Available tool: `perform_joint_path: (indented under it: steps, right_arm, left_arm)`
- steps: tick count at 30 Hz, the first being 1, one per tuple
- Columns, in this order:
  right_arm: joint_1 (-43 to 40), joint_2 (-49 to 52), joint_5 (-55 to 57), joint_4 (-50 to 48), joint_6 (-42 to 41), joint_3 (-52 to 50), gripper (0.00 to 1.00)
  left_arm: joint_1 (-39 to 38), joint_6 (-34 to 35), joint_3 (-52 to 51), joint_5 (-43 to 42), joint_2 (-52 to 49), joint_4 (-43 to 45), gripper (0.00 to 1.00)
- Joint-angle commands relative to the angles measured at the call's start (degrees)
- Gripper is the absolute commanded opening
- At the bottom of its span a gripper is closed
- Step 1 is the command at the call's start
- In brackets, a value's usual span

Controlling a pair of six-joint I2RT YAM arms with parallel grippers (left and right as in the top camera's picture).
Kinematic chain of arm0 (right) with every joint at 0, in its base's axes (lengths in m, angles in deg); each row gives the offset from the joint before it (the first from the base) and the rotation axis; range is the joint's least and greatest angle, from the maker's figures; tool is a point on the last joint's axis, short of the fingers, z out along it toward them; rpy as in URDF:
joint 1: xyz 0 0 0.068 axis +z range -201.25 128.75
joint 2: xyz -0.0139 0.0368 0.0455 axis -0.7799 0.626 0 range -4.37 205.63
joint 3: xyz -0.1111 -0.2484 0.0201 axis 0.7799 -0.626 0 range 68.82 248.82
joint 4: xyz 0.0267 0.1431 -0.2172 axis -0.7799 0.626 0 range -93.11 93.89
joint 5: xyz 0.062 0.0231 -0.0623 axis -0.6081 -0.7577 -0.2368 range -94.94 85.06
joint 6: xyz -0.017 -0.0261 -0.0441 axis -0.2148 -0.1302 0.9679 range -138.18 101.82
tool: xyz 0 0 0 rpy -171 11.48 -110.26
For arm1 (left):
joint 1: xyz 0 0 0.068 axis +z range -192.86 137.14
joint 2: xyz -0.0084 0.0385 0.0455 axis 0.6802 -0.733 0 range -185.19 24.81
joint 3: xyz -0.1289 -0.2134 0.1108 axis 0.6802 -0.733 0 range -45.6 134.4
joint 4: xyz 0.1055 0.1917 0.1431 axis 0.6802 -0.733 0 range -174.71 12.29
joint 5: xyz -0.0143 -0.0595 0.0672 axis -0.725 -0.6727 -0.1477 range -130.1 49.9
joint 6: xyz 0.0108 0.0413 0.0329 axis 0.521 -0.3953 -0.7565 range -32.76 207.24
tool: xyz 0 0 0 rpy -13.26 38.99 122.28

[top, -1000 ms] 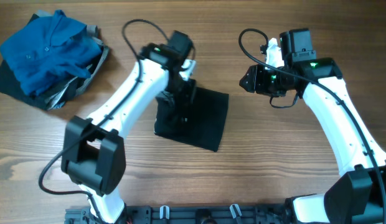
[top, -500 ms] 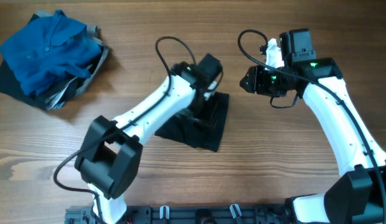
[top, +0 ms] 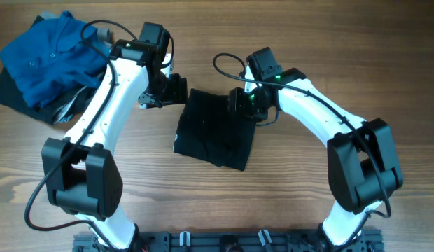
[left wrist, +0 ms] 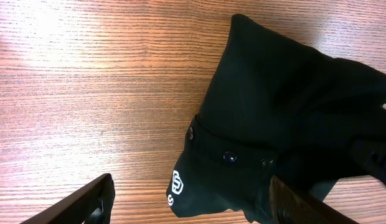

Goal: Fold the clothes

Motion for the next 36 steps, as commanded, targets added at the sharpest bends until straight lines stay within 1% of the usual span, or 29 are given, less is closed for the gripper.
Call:
perform_joint_path:
  steps: [1,4,5,7,9,10,11,12,13,15,16,17,18,20,21,22,24,25,26,27,28,29,30,31,32,33,35,36]
  right_arm:
    - [-1.7,-1.9,2.4,2.4,2.3,0.3,0.04]
    - [-6.4,-7.9,8.6,10.6,6.8,0.3,0.04]
    - [-7.3,-8.6,8.7,12.0,8.2,0.3,0.05]
    - [-7.7,-8.6,8.7,13.4,9.2,0.2,0.04]
    - [-7.7,-8.5,11.9,14.7,9.0,0.1,0.05]
    - [-7.7,-8.5,14.8,15.7,7.6,0.1,0.23]
    - [-7.7,-8.5,18.7,17.1,5.7,0.1,0.49]
    - [-7.8,-8.5,22.8,18.8,3.9,0.1,0.57]
    - [-8.1,-8.5,25.8,20.6,2.9,0.1,0.59]
    - [-8.8,-8.7,26.2,21.4,3.9,0.1,0.57]
    - [-9.3,-9.1,25.2,20.9,6.6,0.2,0.57]
    - [-9.4,-9.5,22.9,20.4,9.4,0.1,0.54]
    - [-9.3,-10.2,16.2,19.6,15.4,0.1,0.52]
    - [-9.0,-10.4,3.3,20.4,24.0,0.1,0.55]
    - [-8.1,-10.3,-0.3,21.5,24.6,-0.3,0.61]
    - [-6.3,-10.3,-0.6,21.1,24.9,-1.7,0.65]
    - [-2.8,-10.0,-0.6,18.5,24.9,-4.9,0.7]
    - [-0.8,-9.6,-0.6,16.7,23.6,-7.1,0.7]
    - [0.0,-9.5,-0.6,16.2,23.0,-7.9,0.68]
    - [1.1,-9.5,-0.8,15.1,23.0,-9.4,0.64]
    - [2.2,-9.5,-0.9,15.0,23.1,-10.0,0.54]
    - [3.1,-9.5,-0.8,15.1,23.0,-10.5,0.37]
    - [3.5,-9.5,-0.1,15.6,22.8,-10.6,0.18]
    - [3.6,-9.5,3.8,17.1,19.8,-10.6,0.07]
    - [3.5,-9.7,9.1,19.6,15.8,-10.5,0.04]
    - [3.5,-10.1,12.4,22.0,14.8,-10.5,0.04]
    - [3.5,-10.5,15.3,25.8,13.6,-10.5,0.04]
    - [3.5,-10.5,15.7,26.1,13.6,-10.5,0.13]
  left_arm:
    - [0.1,-1.1,0.7,-0.9,1.1,0.5,0.8]
    - [0.1,-1.1,0.7,-1.6,1.1,0.5,0.79]
    - [0.1,-1.3,0.7,-3.6,1.1,0.5,0.79]
    - [0.0,-1.3,0.0,-4.4,1.0,1.0,0.78]
    - [-0.6,-1.3,-2.2,-4.6,1.0,2.0,0.76]
    - [-1.2,-1.3,-4.1,-5.5,1.0,3.0,0.74]
    - [-1.9,-1.4,-6.1,-6.4,1.0,4.3,0.73]
    - [-2.6,-1.5,-7.5,-6.6,1.0,5.5,0.72]
    - [-3.2,-1.5,-8.7,-6.6,1.0,6.6,0.72]
    - [-4.2,-1.8,-9.5,-6.8,1.0,7.8,0.7]
    - [-5.0,-3.9,-9.5,-8.9,1.0,8.4,0.66]
    - [-5.4,-4.3,-9.5,-10.1,1.0,8.7,0.63]
    - [-6.0,-4.3,-9.5,-10.6,1.0,9.0,0.58]
    - [-7.0,-4.3,-9.5,-10.6,1.0,9.5,0.54]
    - [-7.3,-4.3,-9.5,-10.2,1.0,9.8,0.57]
    - [-7.3,-4.3,-9.5,-8.8,1.0,9.9,0.6]
    - [-6.5,-4.3,-9.5,-6.0,1.0,9.8,0.62]
    - [-5.5,-4.2,-9.5,-5.2,1.0,9.6,0.63]
    - [-4.8,-4.2,-9.5,-5.2,1.0,9.6,0.63]
    - [-3.6,-4.2,-9.5,-5.2,1.0,9.5,0.63]
    - [-2.4,-4.2,-9.5,-5.2,1.0,9.6,0.63]
    - [-1.4,-4.2,-9.5,-5.2,1.0,9.6,0.62]
    - [-0.9,-4.2,-9.5,-5.2,1.0,9.5,0.63]
    - [-0.4,-4.3,-9.5,-5.2,1.0,9.4,0.63]
    - [-0.1,-4.3,-9.5,-5.2,1.0,9.3,0.63]
    - [-0.1,-4.3,-9.5,-5.2,1.0,9.3,0.63]
    - [-0.1,-4.3,-9.5,-5.2,1.0,9.6,0.64]
    - [-0.1,-4.3,-9.5,-5.2,1.0,9.7,0.65]
